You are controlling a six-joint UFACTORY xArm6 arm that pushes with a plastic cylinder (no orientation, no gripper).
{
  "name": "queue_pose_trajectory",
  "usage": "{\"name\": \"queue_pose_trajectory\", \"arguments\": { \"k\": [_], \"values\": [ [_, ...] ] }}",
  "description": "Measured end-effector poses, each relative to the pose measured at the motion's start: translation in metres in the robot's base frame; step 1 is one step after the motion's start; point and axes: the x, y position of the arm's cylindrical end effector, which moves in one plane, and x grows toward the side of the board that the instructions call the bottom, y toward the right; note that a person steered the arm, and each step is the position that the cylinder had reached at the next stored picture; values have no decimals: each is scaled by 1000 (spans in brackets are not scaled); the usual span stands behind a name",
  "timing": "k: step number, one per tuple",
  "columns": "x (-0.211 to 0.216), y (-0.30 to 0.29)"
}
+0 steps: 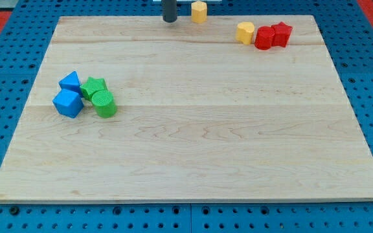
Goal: Move your arm towards the top right
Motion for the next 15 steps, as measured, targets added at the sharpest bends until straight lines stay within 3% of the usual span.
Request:
{"name": "queue_pose_trajectory", "arguments": {
  "k": [4, 6, 9, 13, 15],
  "values": [
    [24, -1],
    [0, 0],
    [0, 25],
    [0, 144],
    [0, 252]
  ]
}}
